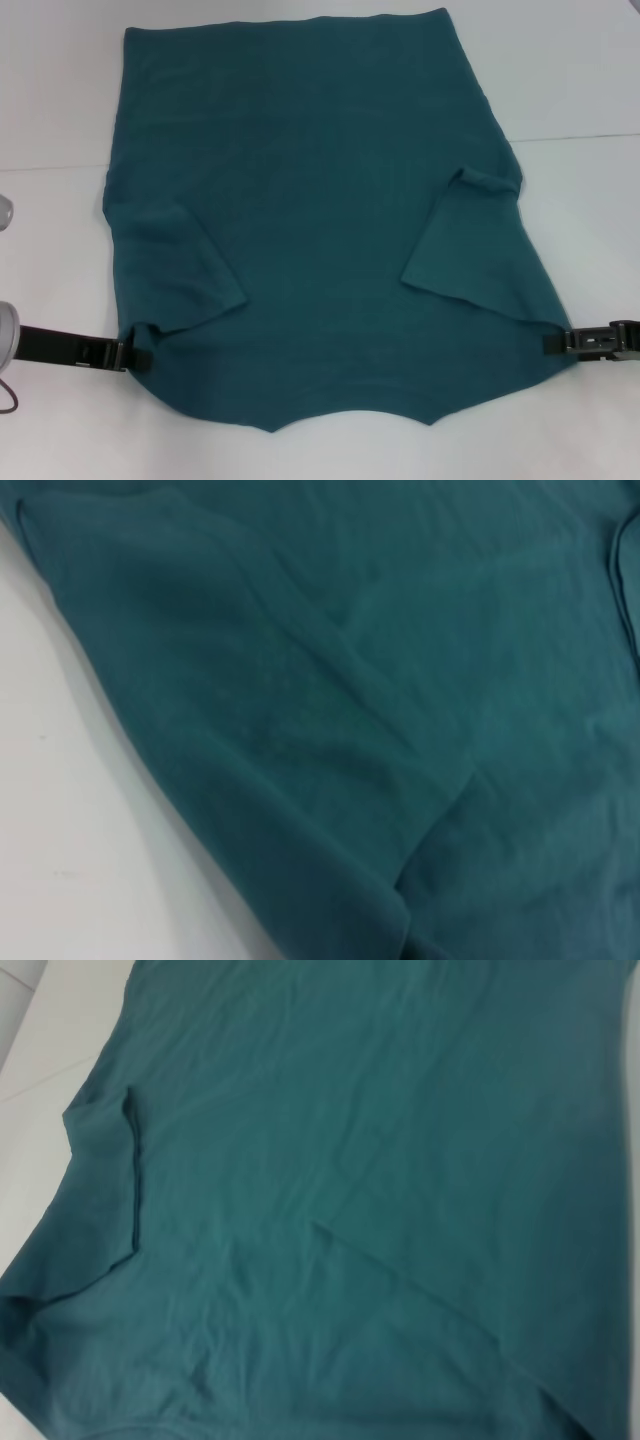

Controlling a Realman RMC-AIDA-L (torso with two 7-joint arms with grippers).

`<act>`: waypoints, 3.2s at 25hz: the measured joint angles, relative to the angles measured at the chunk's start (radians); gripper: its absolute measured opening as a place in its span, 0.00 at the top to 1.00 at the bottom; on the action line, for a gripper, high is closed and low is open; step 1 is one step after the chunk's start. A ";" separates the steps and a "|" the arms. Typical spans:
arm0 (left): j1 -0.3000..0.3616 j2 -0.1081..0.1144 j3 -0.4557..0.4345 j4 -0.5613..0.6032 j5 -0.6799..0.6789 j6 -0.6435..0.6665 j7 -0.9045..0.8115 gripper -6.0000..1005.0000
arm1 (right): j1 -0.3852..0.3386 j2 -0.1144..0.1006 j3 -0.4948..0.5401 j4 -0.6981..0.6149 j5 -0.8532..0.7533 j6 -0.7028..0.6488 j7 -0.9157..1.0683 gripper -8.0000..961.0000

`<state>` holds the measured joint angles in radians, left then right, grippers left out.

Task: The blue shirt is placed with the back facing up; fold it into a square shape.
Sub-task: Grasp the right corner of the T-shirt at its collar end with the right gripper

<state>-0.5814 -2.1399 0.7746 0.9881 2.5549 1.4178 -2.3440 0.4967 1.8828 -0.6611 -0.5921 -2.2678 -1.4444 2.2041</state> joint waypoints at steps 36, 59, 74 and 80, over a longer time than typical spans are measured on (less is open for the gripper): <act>-0.003 0.000 0.002 -0.005 -0.010 0.000 0.000 0.95 | 0.027 0.032 0.028 -0.028 -0.090 0.073 0.002 0.05; 0.004 -0.001 0.003 -0.006 -0.010 -0.009 0.001 0.95 | 0.051 0.079 0.040 -0.063 -0.060 -0.011 -0.026 0.05; 0.004 -0.005 0.000 -0.006 -0.023 -0.011 0.010 0.95 | 0.044 0.090 0.063 -0.058 -0.089 0.034 0.010 0.05; 0.005 -0.005 0.000 -0.006 -0.023 -0.011 0.011 0.95 | 0.048 0.088 0.060 -0.059 -0.106 0.036 0.023 0.05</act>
<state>-0.5767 -2.1445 0.7746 0.9817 2.5323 1.4066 -2.3332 0.5442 1.9704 -0.6009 -0.6507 -2.3735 -1.4082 2.2272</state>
